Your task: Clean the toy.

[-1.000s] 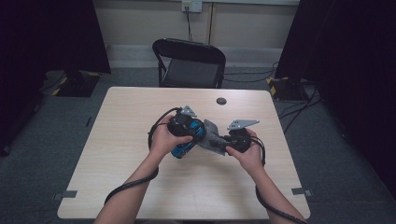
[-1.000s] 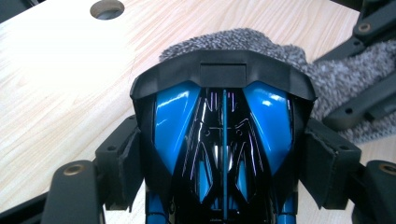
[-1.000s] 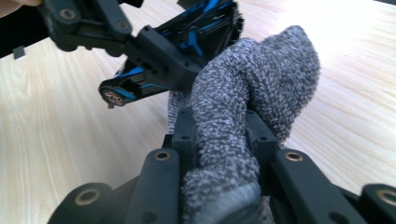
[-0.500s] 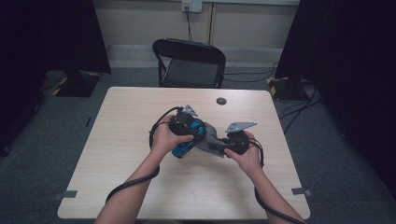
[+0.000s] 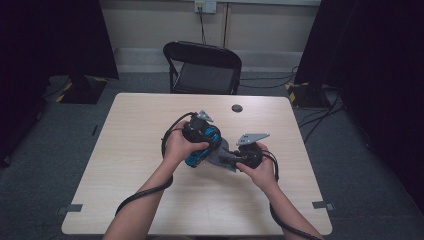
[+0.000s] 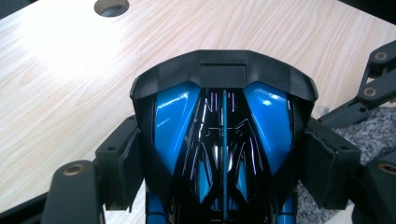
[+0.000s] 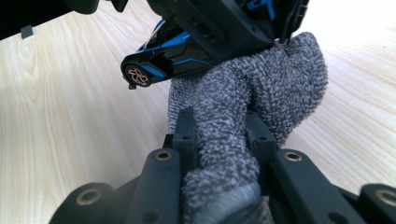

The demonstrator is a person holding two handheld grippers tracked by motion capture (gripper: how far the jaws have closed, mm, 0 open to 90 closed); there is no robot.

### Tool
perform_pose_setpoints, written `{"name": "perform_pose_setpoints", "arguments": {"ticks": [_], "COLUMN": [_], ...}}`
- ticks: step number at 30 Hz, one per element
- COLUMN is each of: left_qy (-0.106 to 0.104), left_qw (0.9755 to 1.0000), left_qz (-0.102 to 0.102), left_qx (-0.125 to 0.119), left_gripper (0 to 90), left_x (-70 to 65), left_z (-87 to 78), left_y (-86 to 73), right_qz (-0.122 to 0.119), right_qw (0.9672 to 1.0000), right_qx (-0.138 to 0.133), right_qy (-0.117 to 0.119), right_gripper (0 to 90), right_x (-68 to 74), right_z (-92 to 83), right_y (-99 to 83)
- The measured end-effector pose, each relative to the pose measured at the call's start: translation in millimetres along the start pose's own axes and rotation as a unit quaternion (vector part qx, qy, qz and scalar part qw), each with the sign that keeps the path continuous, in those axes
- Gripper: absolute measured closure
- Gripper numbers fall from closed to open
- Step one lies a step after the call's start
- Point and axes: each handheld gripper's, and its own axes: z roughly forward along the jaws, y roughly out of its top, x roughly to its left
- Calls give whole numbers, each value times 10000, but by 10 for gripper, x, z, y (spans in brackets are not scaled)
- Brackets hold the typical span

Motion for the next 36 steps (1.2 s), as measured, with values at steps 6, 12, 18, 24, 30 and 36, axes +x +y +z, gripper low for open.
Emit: {"name": "perform_pose_setpoints", "arguments": {"ticks": [6,12,18,24,30,36], "left_qy": [-46,35,35,50,115,99], "left_qw": [9999,9999,9996,9992,9989,9993], "left_qz": [-42,12,-130,-202,-206,-190], "left_qx": [-101,-110,-242,-355,-401,-322], "left_gripper": [254,254,254,254,254,254], "left_x": [-20,-31,3,36,76,94], "left_z": [-1,7,-4,-59,-143,-179], "left_y": [48,103,110,148,138,56], "right_qz": [-80,-206,-250,-235,-214,-55], "right_qw": [9999,9994,9986,9982,9985,9992], "right_qx": [105,195,255,356,431,390], "right_qy": [86,213,385,427,263,-103], "right_gripper": [716,716,716,716,715,715], "right_x": [46,158,215,218,147,-64], "right_z": [72,192,258,306,245,58], "right_y": [-10,-10,-37,-88,-136,-152]}}
